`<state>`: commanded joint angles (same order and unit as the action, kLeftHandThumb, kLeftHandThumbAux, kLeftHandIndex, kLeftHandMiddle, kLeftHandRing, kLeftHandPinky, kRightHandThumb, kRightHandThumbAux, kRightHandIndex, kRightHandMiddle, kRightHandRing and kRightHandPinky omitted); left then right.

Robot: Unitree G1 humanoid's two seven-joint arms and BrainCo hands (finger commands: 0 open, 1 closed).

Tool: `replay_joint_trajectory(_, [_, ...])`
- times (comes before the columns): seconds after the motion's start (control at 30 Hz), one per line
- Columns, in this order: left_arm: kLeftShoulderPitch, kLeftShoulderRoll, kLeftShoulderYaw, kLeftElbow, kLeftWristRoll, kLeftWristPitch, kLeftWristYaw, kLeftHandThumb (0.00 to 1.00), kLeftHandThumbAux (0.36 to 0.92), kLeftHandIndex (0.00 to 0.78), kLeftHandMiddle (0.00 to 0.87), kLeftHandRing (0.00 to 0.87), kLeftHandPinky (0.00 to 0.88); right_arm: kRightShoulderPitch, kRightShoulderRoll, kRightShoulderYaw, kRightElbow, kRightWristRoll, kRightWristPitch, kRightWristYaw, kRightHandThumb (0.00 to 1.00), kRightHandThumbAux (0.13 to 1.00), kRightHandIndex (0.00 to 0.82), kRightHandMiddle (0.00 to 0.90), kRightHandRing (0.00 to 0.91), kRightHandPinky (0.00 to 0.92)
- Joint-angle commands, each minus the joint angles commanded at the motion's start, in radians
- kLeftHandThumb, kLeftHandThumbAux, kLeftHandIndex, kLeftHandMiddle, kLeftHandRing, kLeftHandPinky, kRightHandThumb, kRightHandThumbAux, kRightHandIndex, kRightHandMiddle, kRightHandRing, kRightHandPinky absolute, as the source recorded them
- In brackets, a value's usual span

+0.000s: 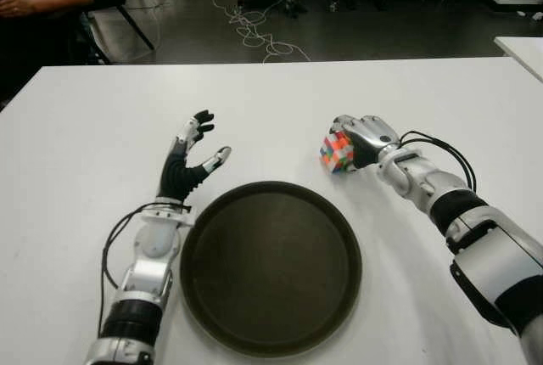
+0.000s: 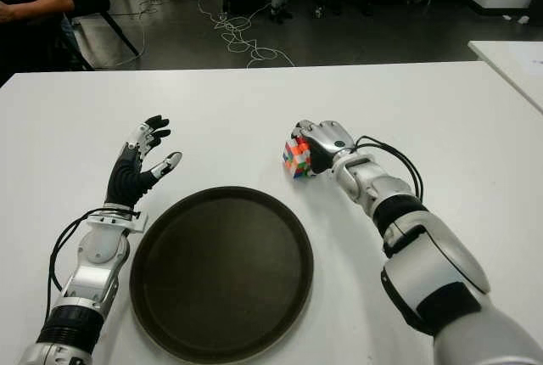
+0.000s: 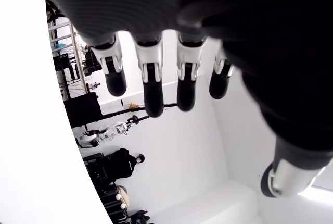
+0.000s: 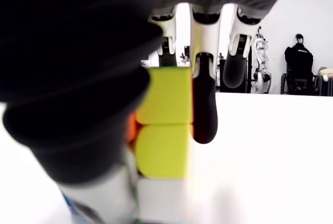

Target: Pick up the Rubik's Cube and put it in the plate

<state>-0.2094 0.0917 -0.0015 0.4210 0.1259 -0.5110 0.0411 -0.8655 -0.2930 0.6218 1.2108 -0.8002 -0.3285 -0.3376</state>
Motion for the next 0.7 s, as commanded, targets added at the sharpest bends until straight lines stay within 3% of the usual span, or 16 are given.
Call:
replay_joint_trajectory(0.2, [0.003, -0.001, -0.001, -0.004, 0.004, -0.002, 0.004, 0.074, 0.595, 0.102, 0.162, 0.147, 0.098, 0.006, 0.002, -0.019, -0.002, 0.007, 0.000, -0.018, 0.667, 0.747, 0.403, 0.524, 0.544, 0.524])
replay_joint_trajectory(0.7, [0.007, -0.001, -0.001, -0.011, -0.001, -0.001, -0.001, 0.089, 0.624, 0.101, 0.163, 0.151, 0.098, 0.009, 0.004, -0.040, 0.003, 0.011, -0.002, -0.032, 0.677, 0.744, 0.400, 0.449, 0.485, 0.497])
